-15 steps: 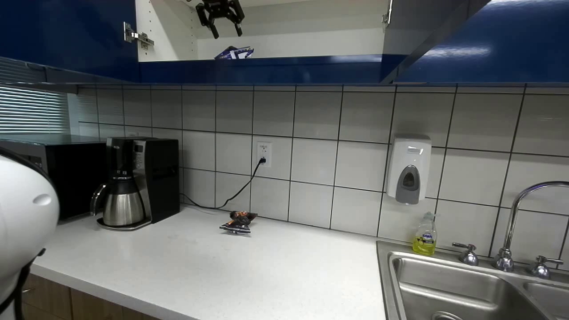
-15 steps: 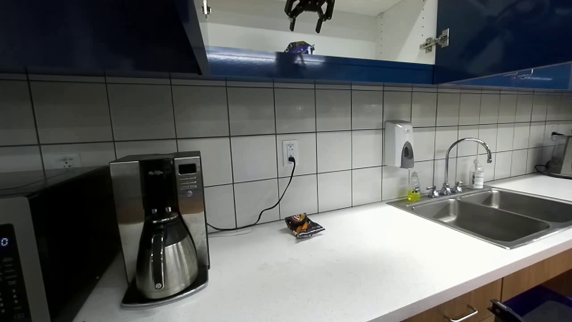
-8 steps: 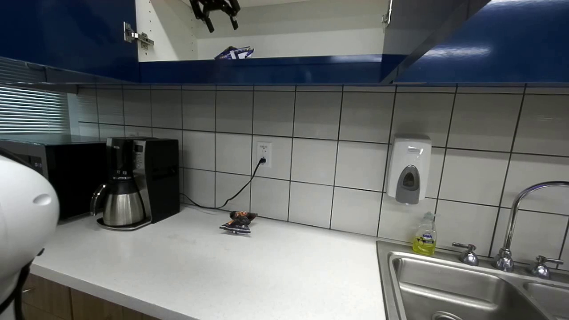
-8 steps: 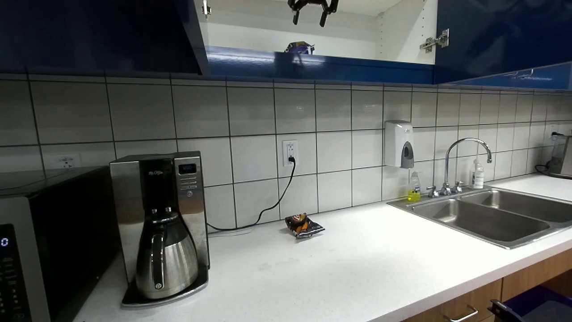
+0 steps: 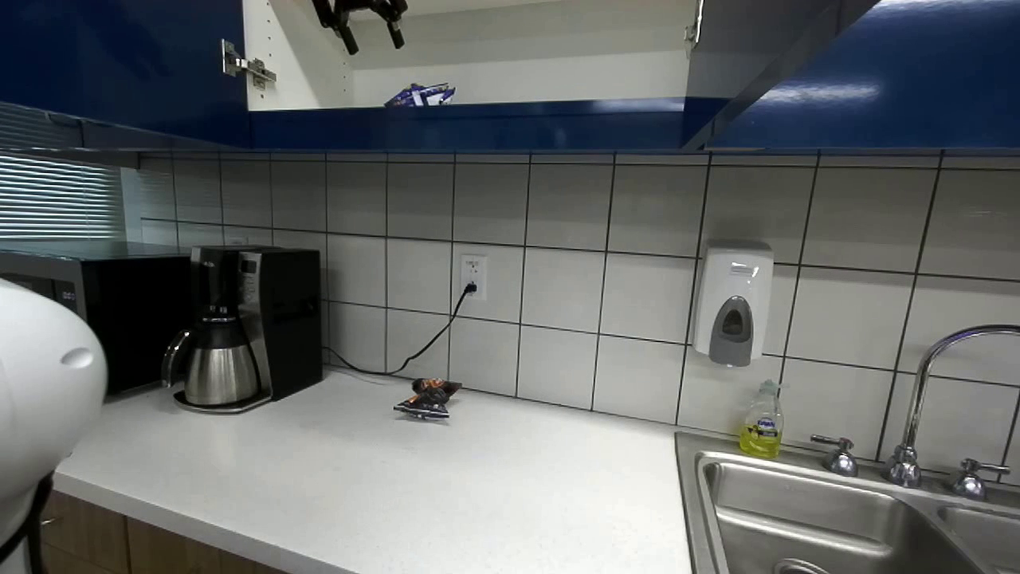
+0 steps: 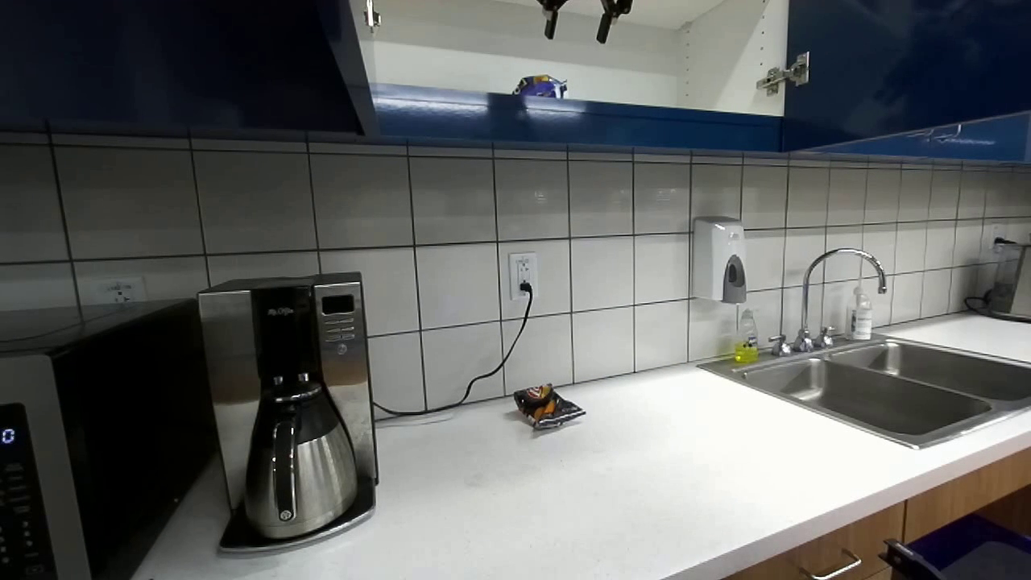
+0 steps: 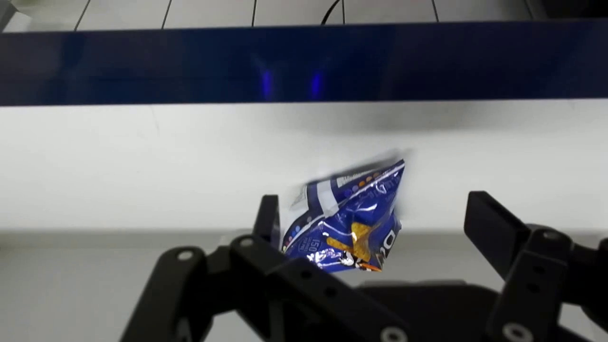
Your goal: Put the blue packet in the top cabinet
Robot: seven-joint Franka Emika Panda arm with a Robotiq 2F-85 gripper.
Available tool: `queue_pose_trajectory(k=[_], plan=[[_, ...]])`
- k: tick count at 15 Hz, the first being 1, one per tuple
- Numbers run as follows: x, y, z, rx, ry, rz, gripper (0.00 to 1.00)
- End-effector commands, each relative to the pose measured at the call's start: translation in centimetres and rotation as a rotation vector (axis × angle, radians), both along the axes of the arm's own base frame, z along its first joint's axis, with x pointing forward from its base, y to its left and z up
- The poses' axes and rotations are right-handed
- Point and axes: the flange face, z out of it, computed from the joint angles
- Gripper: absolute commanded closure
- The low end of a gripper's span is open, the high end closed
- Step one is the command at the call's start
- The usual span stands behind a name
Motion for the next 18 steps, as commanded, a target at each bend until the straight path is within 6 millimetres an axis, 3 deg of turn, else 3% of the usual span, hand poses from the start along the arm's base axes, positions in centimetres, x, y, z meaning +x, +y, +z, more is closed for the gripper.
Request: queue_pose_trajectory(k=[1,4,10,18], plan=[[-4.4,-0.3,-2.1,0.021,0.067,-0.012,0.00],[-6.8,-0.7,-4.8,0.031,0.150,-0.018,0.00],[-10.0,-2.3,-12.6,0.025,0.344,-0.041,0.00],[-10.6,-3.6,-24.1,-0.020,0.566,-0.052,0.00]])
